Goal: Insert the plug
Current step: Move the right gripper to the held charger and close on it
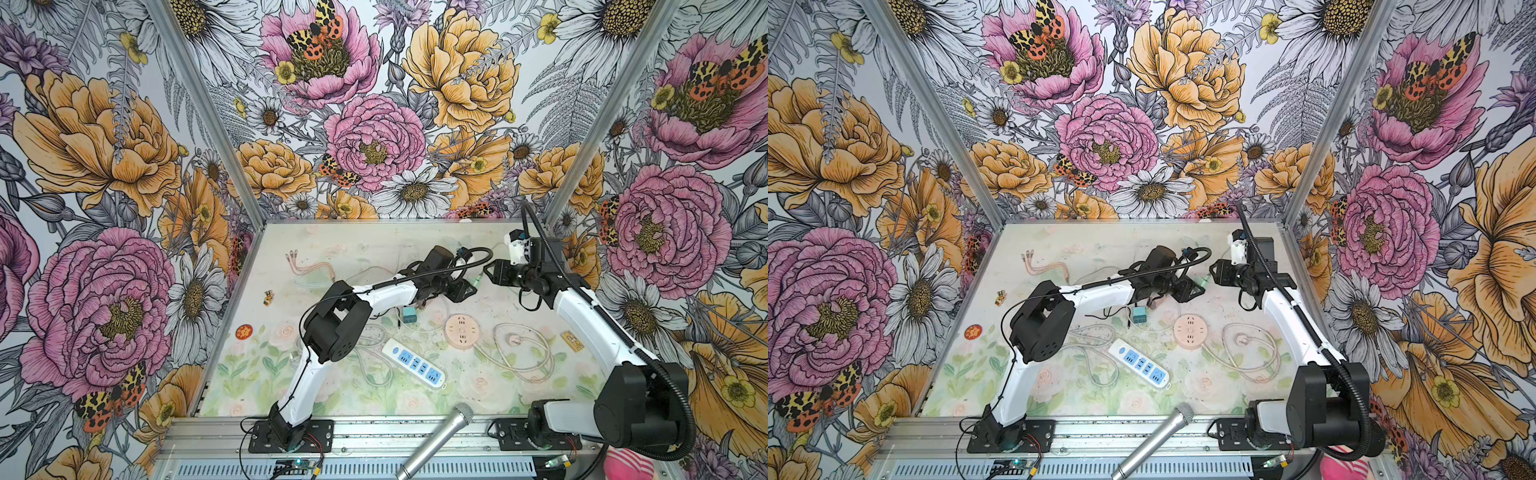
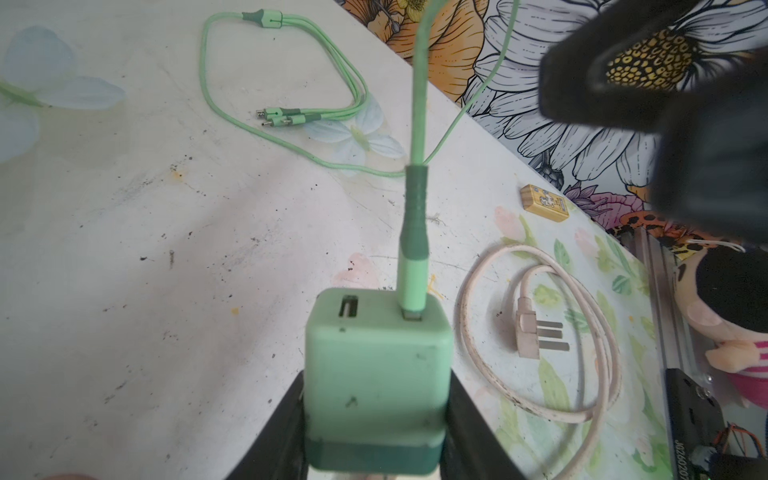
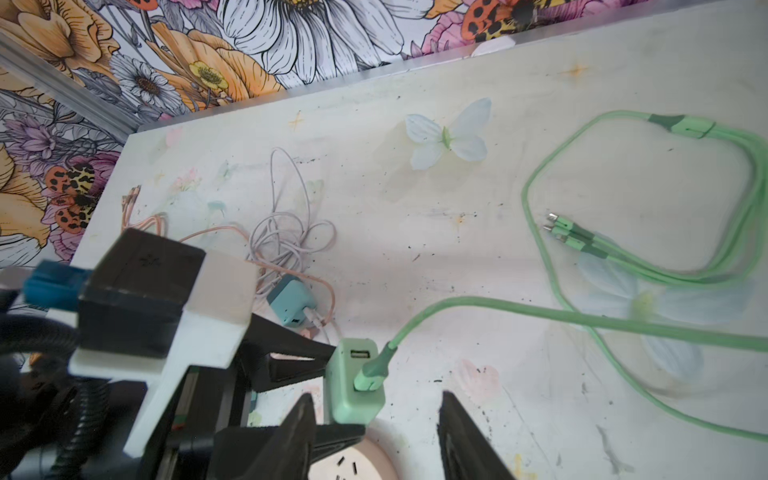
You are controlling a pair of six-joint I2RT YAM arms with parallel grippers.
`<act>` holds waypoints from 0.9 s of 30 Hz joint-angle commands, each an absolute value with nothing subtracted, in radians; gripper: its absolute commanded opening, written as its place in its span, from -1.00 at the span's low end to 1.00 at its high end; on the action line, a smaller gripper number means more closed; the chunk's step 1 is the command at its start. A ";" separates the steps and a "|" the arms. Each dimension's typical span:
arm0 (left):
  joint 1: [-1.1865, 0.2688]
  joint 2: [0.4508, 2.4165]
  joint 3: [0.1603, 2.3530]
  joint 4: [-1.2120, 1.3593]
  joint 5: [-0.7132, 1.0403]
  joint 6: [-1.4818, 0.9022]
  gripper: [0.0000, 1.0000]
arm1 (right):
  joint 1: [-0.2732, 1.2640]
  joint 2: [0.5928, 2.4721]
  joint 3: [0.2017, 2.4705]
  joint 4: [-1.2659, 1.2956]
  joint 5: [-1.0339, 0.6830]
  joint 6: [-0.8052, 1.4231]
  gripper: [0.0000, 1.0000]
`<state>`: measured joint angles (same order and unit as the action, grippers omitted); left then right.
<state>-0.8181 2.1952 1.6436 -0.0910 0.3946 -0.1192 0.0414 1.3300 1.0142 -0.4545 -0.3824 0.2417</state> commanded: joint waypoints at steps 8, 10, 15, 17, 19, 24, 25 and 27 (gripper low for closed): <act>-0.811 2.137 1.619 -0.006 0.439 -0.081 -0.18 | 0.098 1.315 0.956 -0.452 -0.415 0.281 -0.02; -0.810 2.135 1.617 -0.006 0.445 -0.078 -0.17 | 0.101 1.312 0.948 -0.454 -0.408 0.281 -0.02; -0.810 2.115 1.595 0.016 0.458 -0.071 -0.17 | 0.105 1.327 0.945 -0.453 -0.399 0.287 -0.02; -0.810 2.101 1.575 0.041 0.465 -0.071 -0.17 | 0.107 1.335 0.946 -0.453 -0.393 0.290 -0.02; -0.810 2.090 1.555 0.070 0.479 -0.071 -0.17 | 0.110 1.338 0.943 -0.453 -0.387 0.292 -0.02; -0.810 2.082 1.536 0.098 0.508 -0.072 -0.15 | 0.110 1.341 0.940 -0.452 -0.386 0.293 -0.02; -0.810 2.083 1.537 0.101 0.517 -0.075 -0.15 | 0.112 1.344 0.942 -0.450 -0.391 0.294 -0.02; -0.811 2.087 1.539 0.111 0.523 -0.077 -0.15 | 0.117 1.350 0.945 -0.450 -0.399 0.295 -0.02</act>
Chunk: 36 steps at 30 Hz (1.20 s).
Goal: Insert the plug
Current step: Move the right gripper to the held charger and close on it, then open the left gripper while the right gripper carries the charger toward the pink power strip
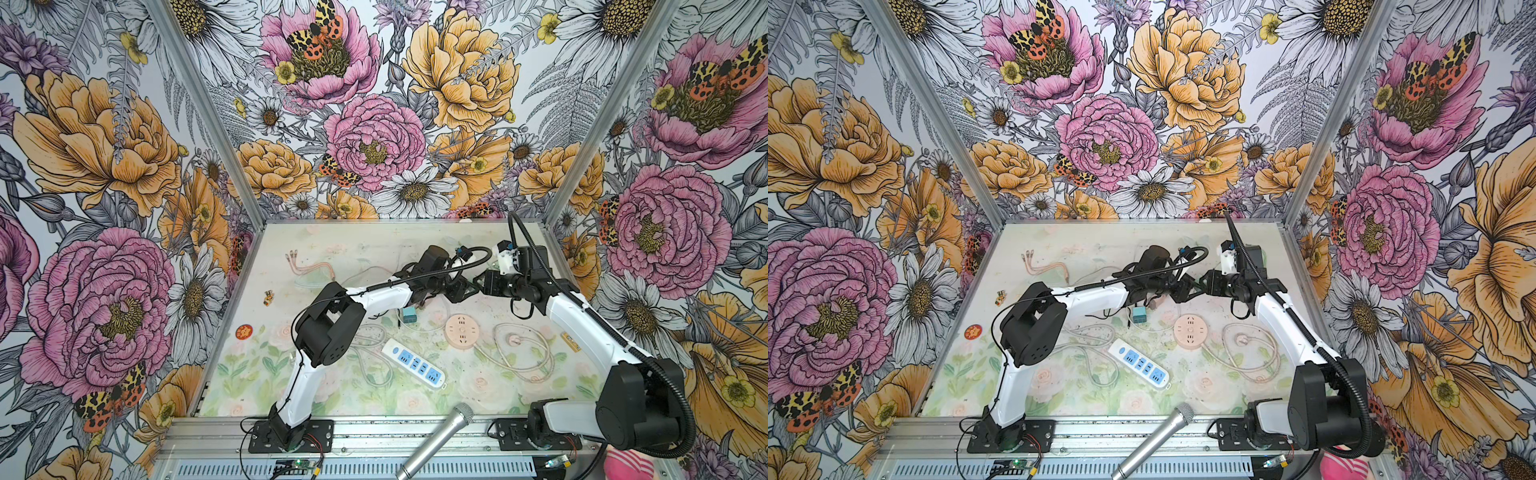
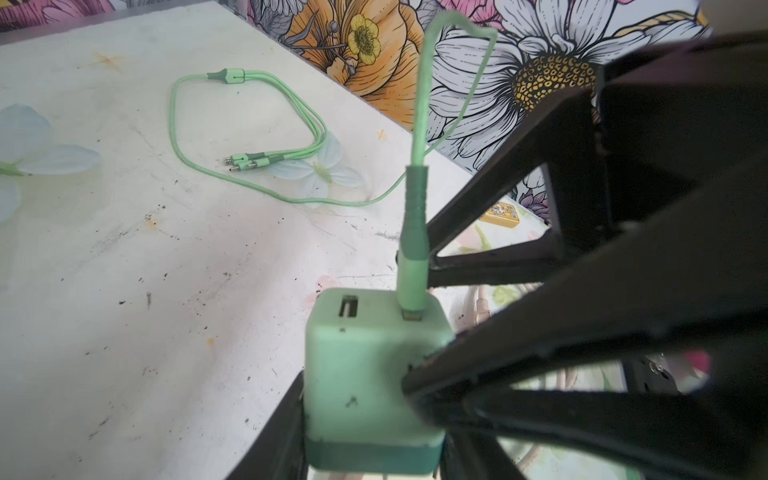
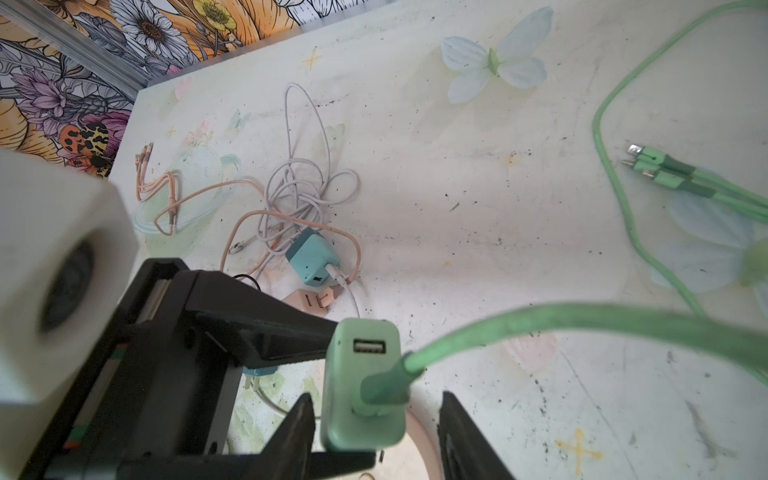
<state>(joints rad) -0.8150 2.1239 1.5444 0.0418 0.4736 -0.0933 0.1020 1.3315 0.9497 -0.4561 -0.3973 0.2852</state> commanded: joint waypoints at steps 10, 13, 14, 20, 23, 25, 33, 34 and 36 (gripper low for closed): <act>-0.813 2.092 1.524 0.211 0.537 -0.101 -0.12 | 0.136 1.359 0.943 -0.449 -0.400 0.305 -0.51; -0.813 2.102 1.532 0.215 0.534 -0.116 0.02 | 0.142 1.356 0.932 -0.449 -0.368 0.312 -0.76; -0.812 2.103 1.532 0.215 0.529 -0.124 0.09 | 0.145 1.347 0.926 -0.449 -0.351 0.311 -0.83; -0.804 2.041 1.439 0.215 0.482 -0.144 0.32 | 0.150 1.269 0.911 -0.450 -0.228 0.313 -0.98; -0.801 1.968 1.348 0.212 0.441 -0.148 0.38 | 0.155 1.236 0.907 -0.450 -0.187 0.328 -0.99; -0.801 1.920 1.294 0.179 0.400 -0.153 0.38 | 0.162 1.218 0.900 -0.448 -0.169 0.339 -0.99; -0.843 1.796 1.234 -0.170 0.253 -0.140 0.12 | 0.252 1.145 0.854 -0.446 -0.039 0.373 -1.00; -0.861 1.790 1.239 -0.222 0.233 -0.137 0.08 | 0.270 1.132 0.843 -0.445 -0.016 0.378 -1.00; -0.898 1.777 1.233 -0.277 0.183 -0.133 0.01 | 0.298 1.109 0.813 -0.433 0.012 0.384 -1.00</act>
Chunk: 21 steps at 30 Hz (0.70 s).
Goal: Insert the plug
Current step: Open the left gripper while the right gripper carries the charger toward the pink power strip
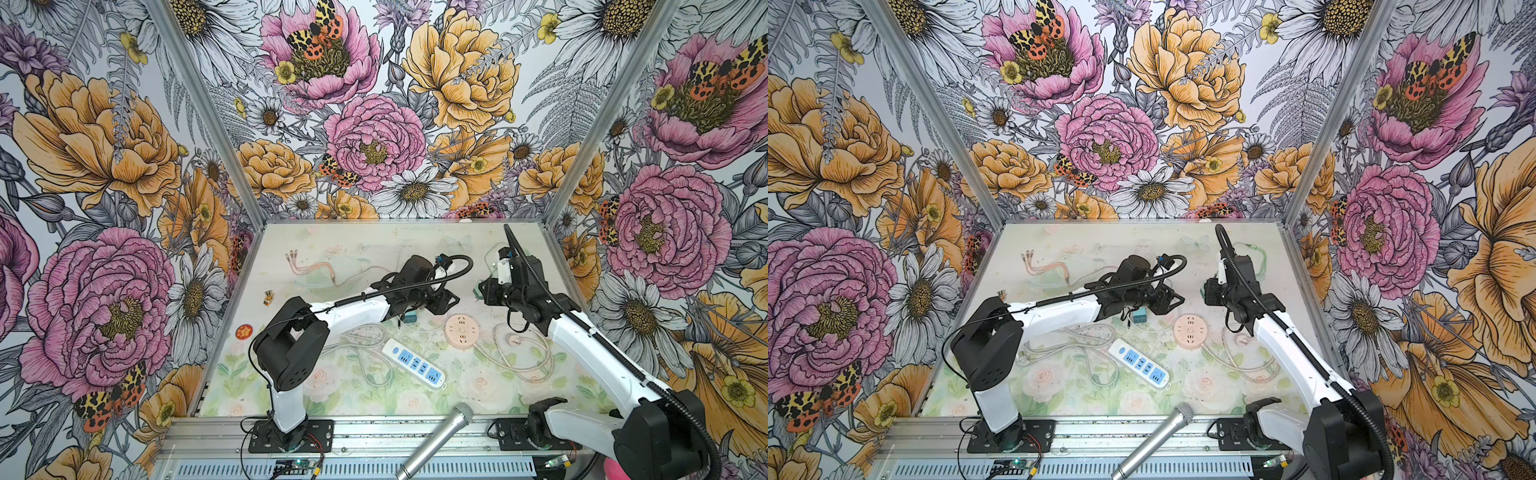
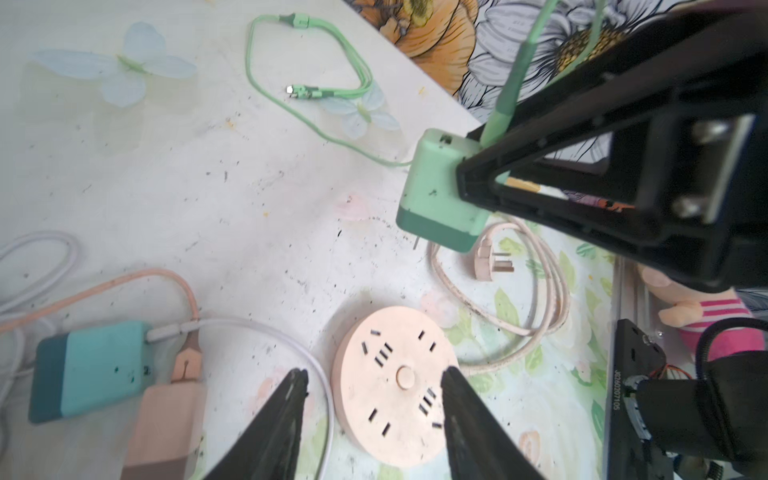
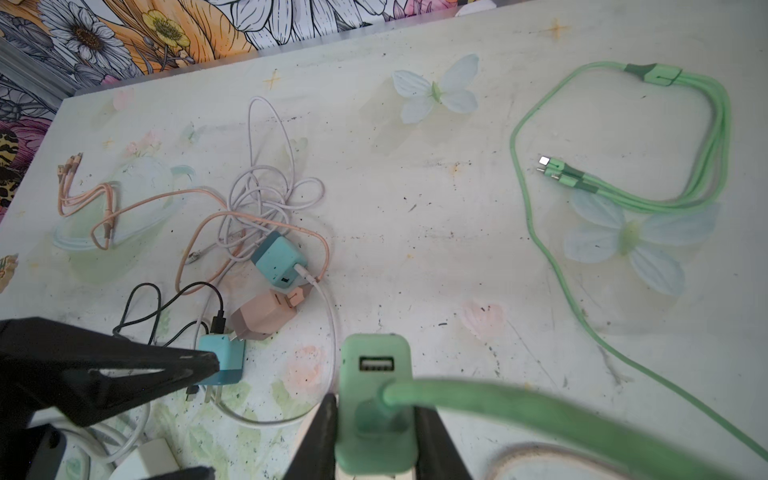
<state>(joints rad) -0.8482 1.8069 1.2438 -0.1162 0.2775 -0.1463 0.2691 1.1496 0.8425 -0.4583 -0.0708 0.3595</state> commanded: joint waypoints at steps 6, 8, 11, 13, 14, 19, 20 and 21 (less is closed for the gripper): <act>-0.945 1.735 1.168 -0.295 0.160 -0.225 -0.14 | 0.369 1.060 0.704 -0.366 0.082 0.420 -1.00; -0.952 1.717 1.144 -0.285 0.148 -0.245 -0.15 | 0.401 1.034 0.659 -0.340 0.120 0.432 -1.00; -0.953 1.698 1.126 -0.266 0.145 -0.277 -0.16 | 0.430 1.004 0.622 -0.323 0.159 0.464 -1.00; -0.953 1.699 1.124 -0.259 0.144 -0.297 -0.16 | 0.457 0.980 0.598 -0.321 0.199 0.476 -1.00; -0.953 1.702 1.124 -0.256 0.146 -0.302 -0.16 | 0.467 0.966 0.589 -0.321 0.216 0.483 -1.00; -0.944 1.696 1.103 -0.213 0.168 -0.336 -0.16 | 0.511 0.897 0.529 -0.316 0.285 0.543 -1.00; -0.940 1.694 1.096 -0.203 0.172 -0.343 -0.16 | 0.521 0.890 0.521 -0.314 0.301 0.556 -1.00; -0.935 1.691 1.087 -0.192 0.182 -0.348 -0.16 | 0.535 0.884 0.513 -0.314 0.319 0.566 -1.00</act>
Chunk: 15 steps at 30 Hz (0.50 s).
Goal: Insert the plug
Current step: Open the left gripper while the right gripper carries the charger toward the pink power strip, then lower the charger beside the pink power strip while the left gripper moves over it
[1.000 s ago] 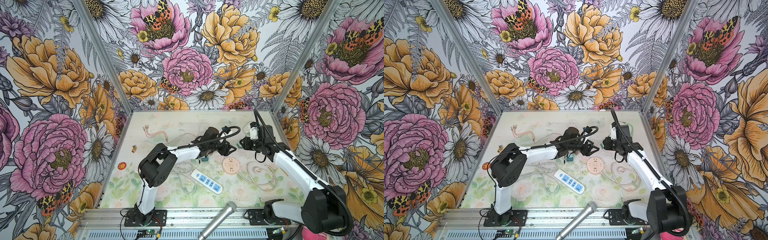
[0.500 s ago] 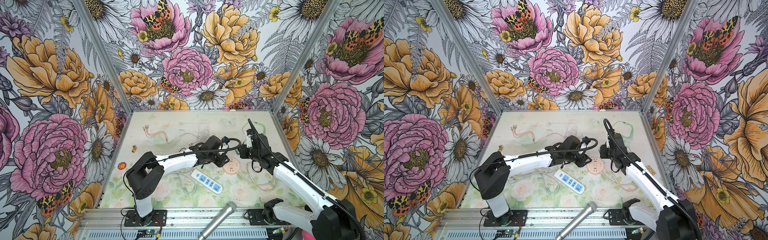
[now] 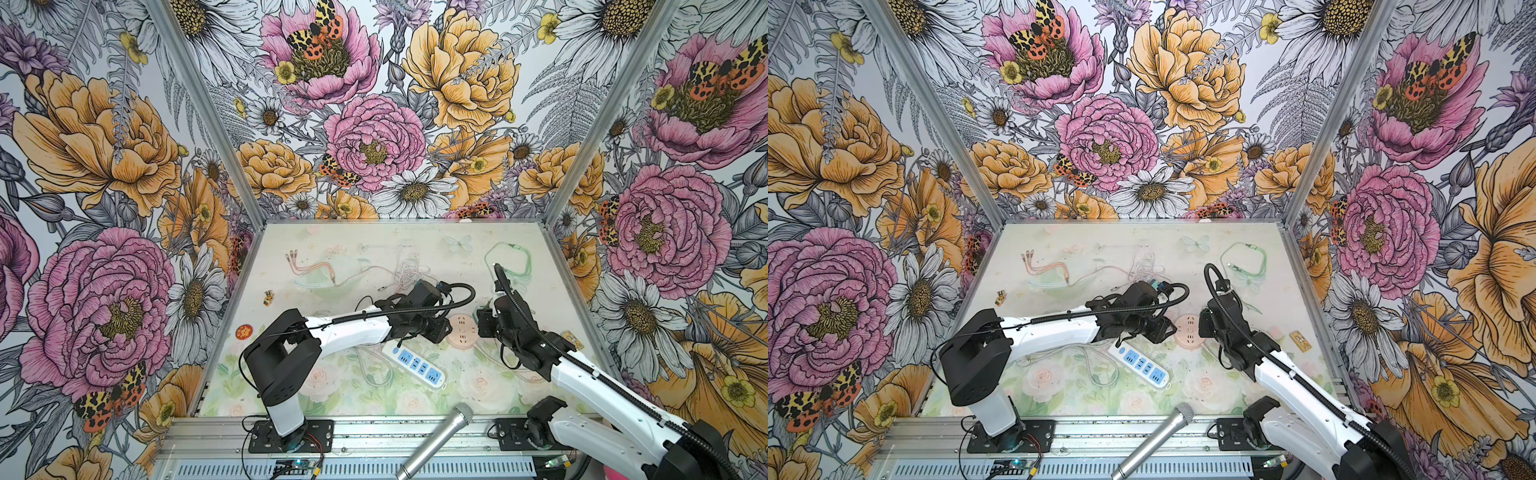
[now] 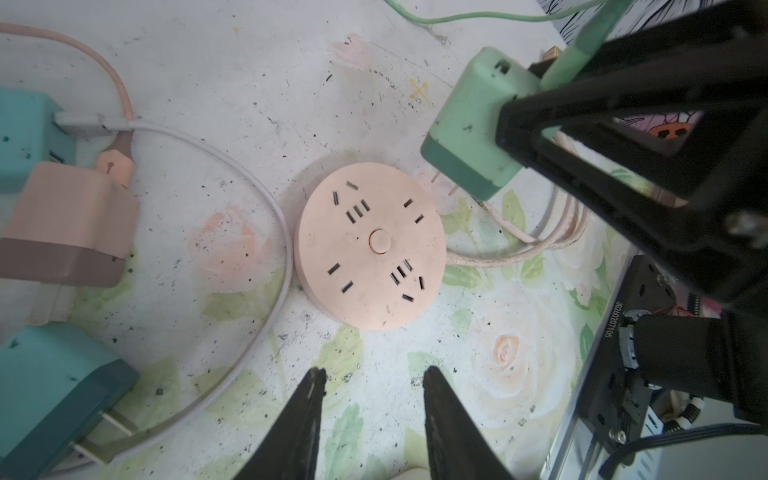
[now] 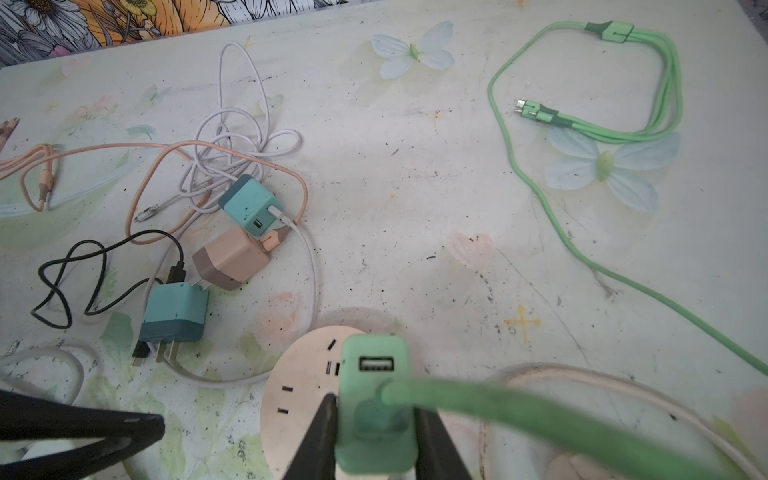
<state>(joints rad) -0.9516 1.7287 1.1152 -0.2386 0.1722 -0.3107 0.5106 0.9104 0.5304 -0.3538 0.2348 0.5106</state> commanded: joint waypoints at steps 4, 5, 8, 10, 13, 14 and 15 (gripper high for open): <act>-0.922 1.682 1.069 -0.168 0.200 -0.355 -0.17 | 0.585 0.890 0.484 -0.295 0.379 0.590 -1.00; -0.921 1.680 1.066 -0.168 0.198 -0.354 -0.17 | 0.591 0.891 0.480 -0.287 0.388 0.596 -1.00; -0.916 1.673 1.059 -0.157 0.199 -0.354 -0.16 | 0.606 0.890 0.455 -0.258 0.407 0.607 -1.00; -0.914 1.671 1.054 -0.150 0.202 -0.356 -0.16 | 0.612 0.894 0.445 -0.244 0.414 0.608 -1.00; -0.914 1.672 1.049 -0.143 0.204 -0.357 -0.16 | 0.624 0.913 0.433 -0.227 0.413 0.607 -1.00; -0.913 1.669 1.044 -0.136 0.206 -0.359 -0.16 | 0.627 0.918 0.429 -0.221 0.419 0.605 -1.00; -0.913 1.667 1.042 -0.129 0.206 -0.359 -0.16 | 0.631 0.922 0.424 -0.215 0.432 0.604 -1.00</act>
<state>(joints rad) -0.9195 1.6936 1.0653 -0.1730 0.1837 -0.3431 0.6182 0.9112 0.4381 -0.2771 0.3840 0.5880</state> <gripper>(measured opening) 0.418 0.279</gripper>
